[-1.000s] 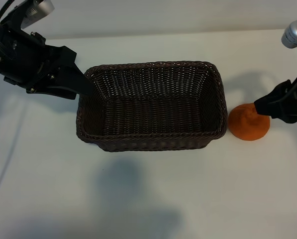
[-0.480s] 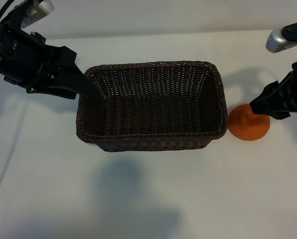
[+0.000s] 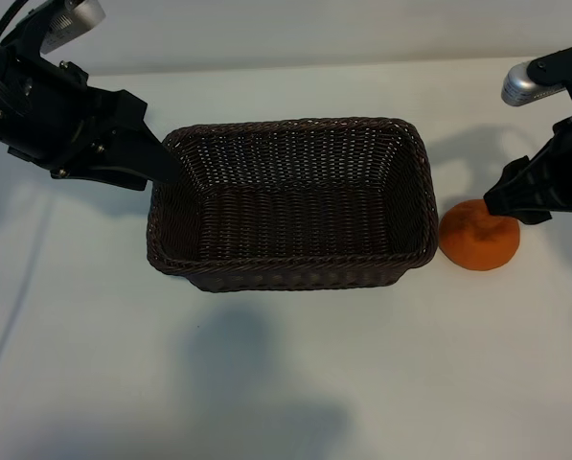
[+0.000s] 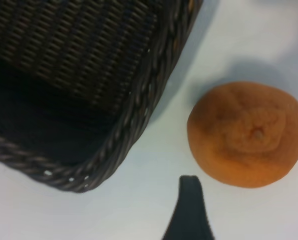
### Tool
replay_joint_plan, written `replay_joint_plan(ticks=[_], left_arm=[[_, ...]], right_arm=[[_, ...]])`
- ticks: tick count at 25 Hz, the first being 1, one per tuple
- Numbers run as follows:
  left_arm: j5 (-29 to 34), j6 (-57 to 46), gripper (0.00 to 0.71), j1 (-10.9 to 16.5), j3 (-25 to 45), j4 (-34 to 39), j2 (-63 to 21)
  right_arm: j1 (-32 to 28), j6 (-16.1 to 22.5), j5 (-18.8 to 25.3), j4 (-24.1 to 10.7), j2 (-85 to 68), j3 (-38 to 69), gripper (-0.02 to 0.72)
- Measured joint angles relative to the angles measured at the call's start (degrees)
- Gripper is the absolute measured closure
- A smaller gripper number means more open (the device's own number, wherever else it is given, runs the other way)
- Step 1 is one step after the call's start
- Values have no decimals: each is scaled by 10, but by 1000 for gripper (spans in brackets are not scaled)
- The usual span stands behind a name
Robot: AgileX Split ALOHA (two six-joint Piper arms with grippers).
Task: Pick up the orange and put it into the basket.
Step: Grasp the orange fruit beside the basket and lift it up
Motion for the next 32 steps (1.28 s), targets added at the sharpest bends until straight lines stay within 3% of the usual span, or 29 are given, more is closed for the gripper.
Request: replay_joint_plan(ticks=[17, 23, 32], left_arm=[[-3, 1, 254, 0, 0, 0, 0], [-3, 1, 254, 0, 0, 0, 0], [-7, 1, 255, 0, 0, 0, 0]], right_arm=[[0, 7, -40, -1, 90, 0, 159], [0, 21, -64, -25, 107, 0, 159], [0, 26, -76, -28, 130, 0, 159]])
